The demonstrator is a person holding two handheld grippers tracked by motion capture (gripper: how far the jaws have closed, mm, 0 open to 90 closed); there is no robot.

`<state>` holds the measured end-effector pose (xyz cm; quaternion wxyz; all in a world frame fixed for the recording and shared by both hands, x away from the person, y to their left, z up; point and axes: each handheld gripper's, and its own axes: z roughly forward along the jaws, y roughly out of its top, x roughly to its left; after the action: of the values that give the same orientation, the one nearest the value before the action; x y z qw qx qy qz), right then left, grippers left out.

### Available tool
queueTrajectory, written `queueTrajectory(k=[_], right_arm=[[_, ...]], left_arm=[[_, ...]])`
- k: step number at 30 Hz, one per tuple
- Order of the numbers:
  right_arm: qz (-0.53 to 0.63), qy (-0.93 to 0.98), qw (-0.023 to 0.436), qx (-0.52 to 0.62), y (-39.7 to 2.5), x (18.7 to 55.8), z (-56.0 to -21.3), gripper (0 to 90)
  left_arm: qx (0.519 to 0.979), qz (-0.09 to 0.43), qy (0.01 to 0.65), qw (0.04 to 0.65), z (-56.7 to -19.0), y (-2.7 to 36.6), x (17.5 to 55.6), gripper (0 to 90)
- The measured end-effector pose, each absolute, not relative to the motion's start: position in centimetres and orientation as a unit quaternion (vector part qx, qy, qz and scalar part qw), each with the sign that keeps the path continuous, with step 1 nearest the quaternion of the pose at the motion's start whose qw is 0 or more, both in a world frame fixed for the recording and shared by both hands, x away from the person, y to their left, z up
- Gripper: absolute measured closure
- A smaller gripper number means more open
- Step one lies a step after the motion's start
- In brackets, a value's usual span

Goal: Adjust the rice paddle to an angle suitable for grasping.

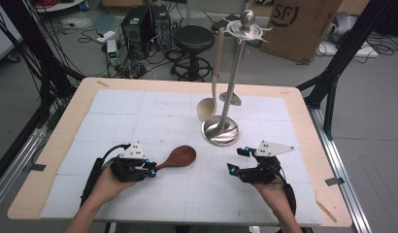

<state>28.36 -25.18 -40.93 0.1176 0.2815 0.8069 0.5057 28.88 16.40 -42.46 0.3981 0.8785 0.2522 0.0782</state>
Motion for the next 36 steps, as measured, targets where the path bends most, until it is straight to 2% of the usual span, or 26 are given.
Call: queueTrajectory(k=[14,27,36], right_arm=[[0.498,0.814,0.113,0.277,-24.9,28.4,-41.2,29.2],[0.496,0.816,0.112,0.276,-24.8,28.4,-41.4,29.2],[0.493,0.818,0.111,0.275,-24.7,28.4,-41.4,29.1]], left_arm=[[0.890,0.063,0.231,0.389,-43.2,14.1,28.6,74.9],[0.893,0.063,0.230,0.381,-43.8,13.9,28.7,74.6],[0.894,0.067,0.235,0.375,-43.7,14.2,28.3,65.8]])
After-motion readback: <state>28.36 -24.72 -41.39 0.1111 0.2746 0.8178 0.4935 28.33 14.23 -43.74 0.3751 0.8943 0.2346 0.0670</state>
